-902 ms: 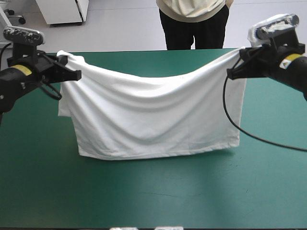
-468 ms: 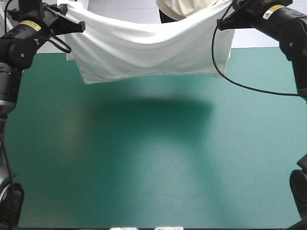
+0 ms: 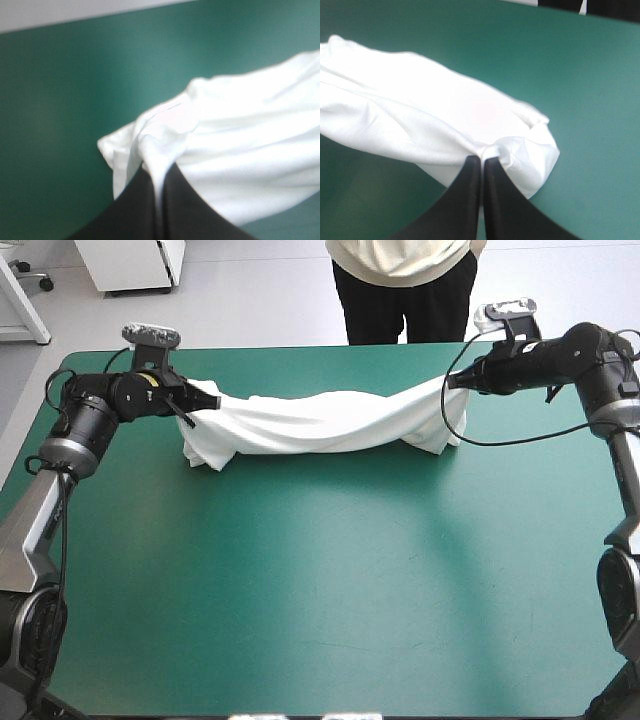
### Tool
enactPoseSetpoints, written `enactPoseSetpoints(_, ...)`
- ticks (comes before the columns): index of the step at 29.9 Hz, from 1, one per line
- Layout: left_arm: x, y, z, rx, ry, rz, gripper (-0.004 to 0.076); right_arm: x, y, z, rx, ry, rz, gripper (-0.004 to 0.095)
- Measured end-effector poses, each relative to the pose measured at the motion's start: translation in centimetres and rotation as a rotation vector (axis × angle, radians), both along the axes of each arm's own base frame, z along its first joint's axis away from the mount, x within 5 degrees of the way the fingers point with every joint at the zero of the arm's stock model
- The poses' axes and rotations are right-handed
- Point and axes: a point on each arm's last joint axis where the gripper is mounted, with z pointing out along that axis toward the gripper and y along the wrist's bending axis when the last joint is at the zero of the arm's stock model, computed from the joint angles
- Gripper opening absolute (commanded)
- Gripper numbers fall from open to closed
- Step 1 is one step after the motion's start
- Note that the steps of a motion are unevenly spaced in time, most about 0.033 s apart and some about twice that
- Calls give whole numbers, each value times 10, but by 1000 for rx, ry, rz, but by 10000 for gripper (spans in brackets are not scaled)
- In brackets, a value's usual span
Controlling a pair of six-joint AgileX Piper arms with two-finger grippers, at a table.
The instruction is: Fold the cloth
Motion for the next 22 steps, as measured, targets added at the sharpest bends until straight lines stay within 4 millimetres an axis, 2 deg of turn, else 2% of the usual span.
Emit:
enactPoseSetpoints(4,-17,2,-29,8,98,1,-9,-17,1,-24,-7,86,34,-17)
enactPoseSetpoints(11,-50,6,-48,57,206,-35,-9,-61,-5,-51,-18,189,41,-17)
enactPoseSetpoints(17,-86,11,-72,108,306,-74,-9,-110,-12,-75,-25,309,46,-17)
enactPoseSetpoints(22,-116,16,-82,155,379,-95,-9,-144,-12,-91,-35,393,46,-17)
